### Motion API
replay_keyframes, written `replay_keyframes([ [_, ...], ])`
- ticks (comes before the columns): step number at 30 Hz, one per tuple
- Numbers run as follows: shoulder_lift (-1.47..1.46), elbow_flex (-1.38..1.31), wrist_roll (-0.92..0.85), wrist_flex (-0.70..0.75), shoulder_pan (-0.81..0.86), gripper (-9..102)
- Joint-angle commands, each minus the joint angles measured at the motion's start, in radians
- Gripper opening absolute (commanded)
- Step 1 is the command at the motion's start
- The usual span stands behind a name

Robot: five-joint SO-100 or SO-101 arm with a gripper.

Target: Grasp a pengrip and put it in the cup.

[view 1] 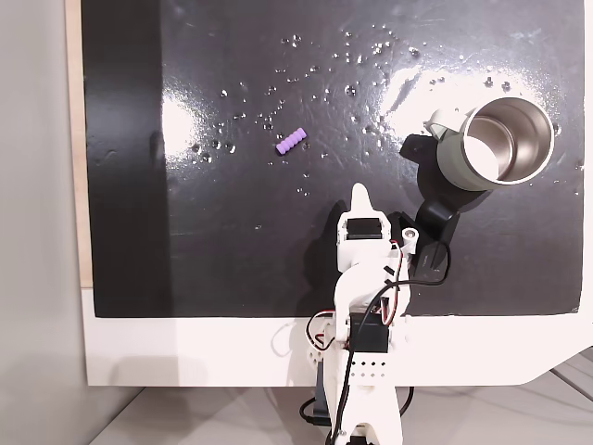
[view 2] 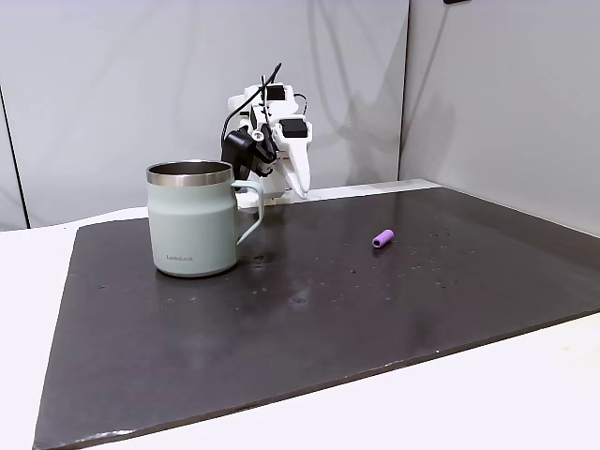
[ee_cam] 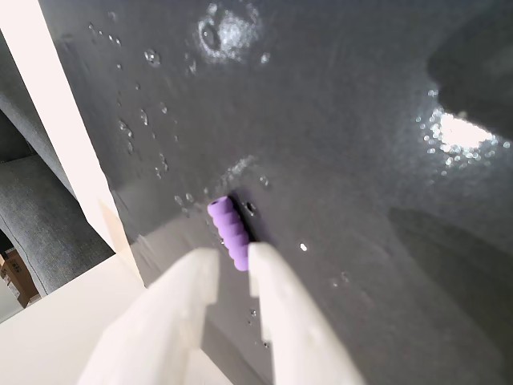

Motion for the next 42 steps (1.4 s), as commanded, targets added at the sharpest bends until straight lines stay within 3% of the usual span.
replay_keyframes([
  [1,0.009,-0.009,0.028,-0.025,-0.006,0],
  [14,0.009,-0.015,0.025,-0.025,-0.006,0],
  [20,-0.011,-0.173,0.012,0.015,-0.029,0],
  [42,-1.124,-1.129,-0.046,0.201,-0.175,4],
])
